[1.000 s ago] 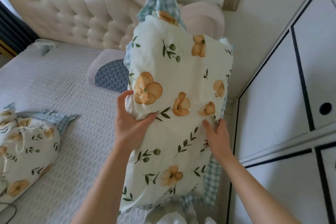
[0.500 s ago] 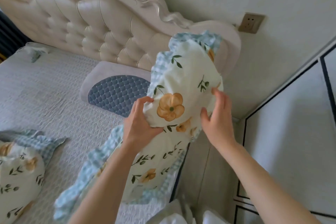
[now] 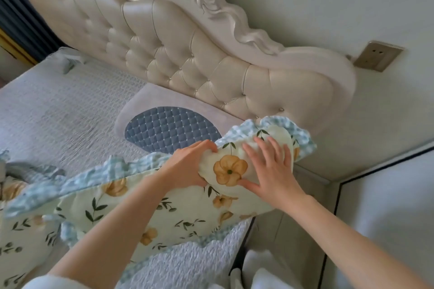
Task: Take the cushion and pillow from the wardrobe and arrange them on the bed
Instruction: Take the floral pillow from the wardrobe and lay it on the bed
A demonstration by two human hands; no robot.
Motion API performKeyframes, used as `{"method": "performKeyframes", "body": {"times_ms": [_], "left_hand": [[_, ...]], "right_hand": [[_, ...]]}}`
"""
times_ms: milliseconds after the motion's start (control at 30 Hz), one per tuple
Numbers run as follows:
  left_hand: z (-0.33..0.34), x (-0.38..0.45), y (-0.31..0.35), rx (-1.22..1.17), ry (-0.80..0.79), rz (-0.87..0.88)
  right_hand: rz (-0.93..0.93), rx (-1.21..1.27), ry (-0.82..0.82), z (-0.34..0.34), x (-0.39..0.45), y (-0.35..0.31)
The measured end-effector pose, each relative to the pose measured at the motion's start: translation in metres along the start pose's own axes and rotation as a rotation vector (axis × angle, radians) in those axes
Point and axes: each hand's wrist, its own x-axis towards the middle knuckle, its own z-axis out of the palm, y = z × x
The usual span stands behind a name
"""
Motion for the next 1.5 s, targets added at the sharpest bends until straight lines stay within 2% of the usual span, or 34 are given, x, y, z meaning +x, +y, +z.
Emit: {"method": "performKeyframes", "body": {"times_ms": [300,533,600,700,800,867,933,967,1033,1100,1167,1267,1333,1400,1500], "left_hand": [[-0.022,0.140,-0.026,0.180,-0.204,0.053],[-0.031,0.243,-0.071,0.167,-0.322,-0.054],[-0.026,0.260,-0.083,0.270,-0.278,-0.095],[0.002,0.269,-0.094,0.359,-0.075,-0.239],[0.039,0.246,-0.101,0.175,0.126,-0.495],[0.060,0.218,-0.104,-0.001,0.374,-0.649],[0.078,0.187,-0.110,-0.175,0.616,-0.891],[0.087,0.173,-0.114,-0.240,0.673,-1.041],[0.105,0.148,-0.120,-0.381,0.662,-1.335],[0.123,0.129,-0.123,-0.618,0.636,-1.510],[0.139,0.117,-0.122,-0.948,0.646,-1.589],[0.152,0.112,-0.117,-1.474,0.555,-1.593],[0.158,0.115,-0.115,-1.625,0.518,-1.501],[0.163,0.123,-0.115,-1.731,0.573,-1.406],[0.166,0.140,-0.111,-1.799,0.843,-1.327]], "right_hand": [[0.055,-0.003,-0.092,0.025,0.102,0.062],[0.062,0.080,-0.132,0.055,0.190,0.103],[0.063,0.084,-0.176,0.068,0.211,0.108],[0.094,0.078,-0.282,0.092,0.236,0.112],[0.192,0.111,-0.440,0.109,0.256,0.123],[0.217,0.142,-0.507,0.111,0.269,0.130],[0.160,0.138,-0.473,0.109,0.280,0.131],[0.090,0.124,-0.420,0.108,0.285,0.128],[-0.070,0.151,-0.349,0.105,0.293,0.113],[-0.194,0.220,-0.363,0.106,0.299,0.090],[-0.234,0.223,-0.391,0.111,0.310,0.072],[-0.109,0.231,-0.416,0.121,0.332,0.062],[0.021,0.303,-0.477,0.126,0.347,0.065],[0.098,0.390,-0.530,0.129,0.357,0.068],[0.137,0.459,-0.550,0.131,0.362,0.072]]}}
